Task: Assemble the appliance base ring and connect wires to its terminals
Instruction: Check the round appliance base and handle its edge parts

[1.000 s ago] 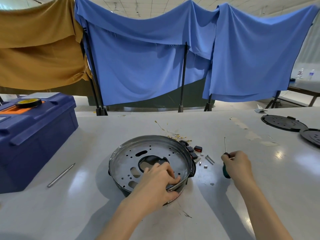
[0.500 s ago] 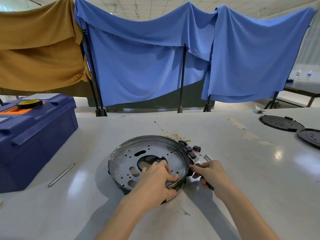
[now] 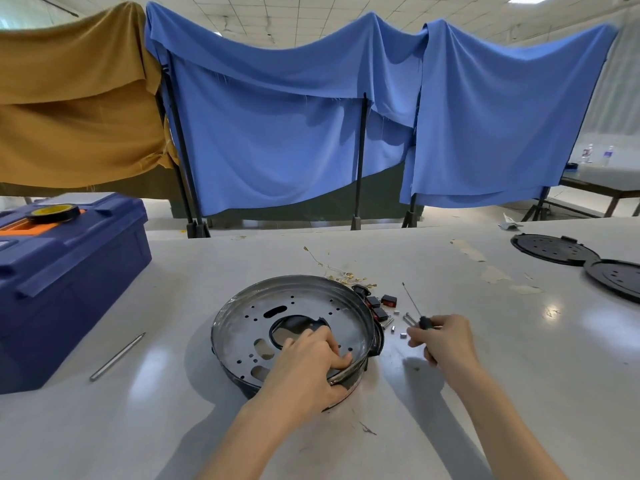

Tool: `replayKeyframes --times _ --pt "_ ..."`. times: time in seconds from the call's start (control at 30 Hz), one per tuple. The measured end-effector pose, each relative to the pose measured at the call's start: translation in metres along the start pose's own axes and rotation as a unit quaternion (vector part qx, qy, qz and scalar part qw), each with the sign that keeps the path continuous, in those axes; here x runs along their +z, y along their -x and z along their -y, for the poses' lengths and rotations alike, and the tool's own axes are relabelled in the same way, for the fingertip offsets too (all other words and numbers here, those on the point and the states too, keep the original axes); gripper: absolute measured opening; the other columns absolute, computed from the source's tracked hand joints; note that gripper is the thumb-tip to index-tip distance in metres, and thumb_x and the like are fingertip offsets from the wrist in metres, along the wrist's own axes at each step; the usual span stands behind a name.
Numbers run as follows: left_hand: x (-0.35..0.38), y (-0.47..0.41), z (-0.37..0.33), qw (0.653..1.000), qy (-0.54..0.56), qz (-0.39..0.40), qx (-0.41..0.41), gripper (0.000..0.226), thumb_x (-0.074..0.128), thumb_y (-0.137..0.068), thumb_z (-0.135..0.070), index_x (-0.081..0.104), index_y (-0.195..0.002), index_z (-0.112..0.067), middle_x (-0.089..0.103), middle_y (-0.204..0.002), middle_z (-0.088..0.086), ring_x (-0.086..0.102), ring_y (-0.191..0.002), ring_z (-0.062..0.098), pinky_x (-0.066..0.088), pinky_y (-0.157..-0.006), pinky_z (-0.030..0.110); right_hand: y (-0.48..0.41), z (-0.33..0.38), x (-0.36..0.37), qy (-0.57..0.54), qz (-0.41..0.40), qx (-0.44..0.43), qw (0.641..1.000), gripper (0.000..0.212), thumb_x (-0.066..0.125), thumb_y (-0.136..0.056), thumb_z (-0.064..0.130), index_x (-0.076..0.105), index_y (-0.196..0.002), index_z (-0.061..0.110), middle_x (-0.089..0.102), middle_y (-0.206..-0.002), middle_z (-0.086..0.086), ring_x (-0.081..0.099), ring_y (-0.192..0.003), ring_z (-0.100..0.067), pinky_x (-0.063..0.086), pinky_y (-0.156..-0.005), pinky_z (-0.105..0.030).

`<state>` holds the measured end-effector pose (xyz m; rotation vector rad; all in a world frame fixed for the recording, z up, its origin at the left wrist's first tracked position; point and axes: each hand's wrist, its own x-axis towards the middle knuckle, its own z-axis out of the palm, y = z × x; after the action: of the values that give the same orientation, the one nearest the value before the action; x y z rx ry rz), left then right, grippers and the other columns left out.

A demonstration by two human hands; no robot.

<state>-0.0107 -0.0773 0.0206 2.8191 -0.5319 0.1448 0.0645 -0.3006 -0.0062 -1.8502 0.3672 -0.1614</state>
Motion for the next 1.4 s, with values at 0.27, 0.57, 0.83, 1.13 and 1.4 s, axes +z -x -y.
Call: replayKeyframes --times 0.27,0.57,0.83,1.13,1.4 --pt "0.003 -0.001 0.003 1.0 0.024 -0.014 -0.001 0.038 0.061 -0.088 -0.042 0.062 -0.125 -0.035 0.045 -0.111 -0.01 0.039 -0.103 0.012 0.034 -0.095 0.034 -0.011 -0.002 0.005 0.21 0.018 -0.052 0.976 0.016 0.081 -0.071 0.018 0.071 -0.079 0.009 0.069 -0.073 -0.01 0.065 -0.071 -0.028 0.051 -0.067 -0.034" --pt "0.005 0.0 0.004 0.999 0.033 -0.02 -0.001 0.04 0.063 -0.087 -0.042 0.061 -0.126 -0.035 0.044 -0.109 -0.012 0.037 -0.099 0.01 0.033 -0.092 0.031 -0.012 -0.004 0.011 0.238 0.044 -0.067 0.968 0.014 0.07 -0.086 0.015 0.064 -0.08 0.004 0.062 -0.07 -0.009 0.059 -0.065 -0.026 0.044 -0.061 -0.031" --pt "0.001 -0.001 0.003 0.999 0.03 -0.013 0.005 0.04 0.063 -0.087 -0.04 0.061 -0.127 -0.034 0.045 -0.112 -0.01 0.031 -0.093 0.008 0.03 -0.083 0.028 0.035 0.008 0.02 -0.124 0.168 0.083 0.974 0.01 0.056 -0.093 -0.004 0.058 -0.092 -0.013 0.07 -0.081 -0.026 0.071 -0.066 -0.038 0.061 -0.058 -0.036" --pt "-0.003 -0.001 0.004 0.998 0.056 -0.013 0.007 0.039 0.067 -0.084 -0.037 0.063 -0.124 -0.034 0.044 -0.108 -0.013 0.035 -0.097 0.006 0.029 -0.084 0.024 0.051 0.022 0.023 -0.268 0.184 0.168 0.93 0.018 0.057 -0.092 -0.003 0.061 -0.102 -0.018 0.066 -0.09 -0.031 0.062 -0.071 -0.037 0.055 -0.074 -0.044" --pt "-0.021 -0.004 0.012 0.994 0.105 -0.027 -0.016 0.038 0.073 -0.081 -0.036 0.068 -0.118 -0.029 0.047 -0.109 -0.013 0.044 -0.102 0.01 0.037 -0.081 0.027 0.054 0.038 0.024 -0.324 0.219 0.178 0.903 0.012 0.054 -0.096 0.007 0.063 -0.091 0.0 0.065 -0.089 -0.019 0.062 -0.088 -0.035 0.057 -0.062 -0.053"
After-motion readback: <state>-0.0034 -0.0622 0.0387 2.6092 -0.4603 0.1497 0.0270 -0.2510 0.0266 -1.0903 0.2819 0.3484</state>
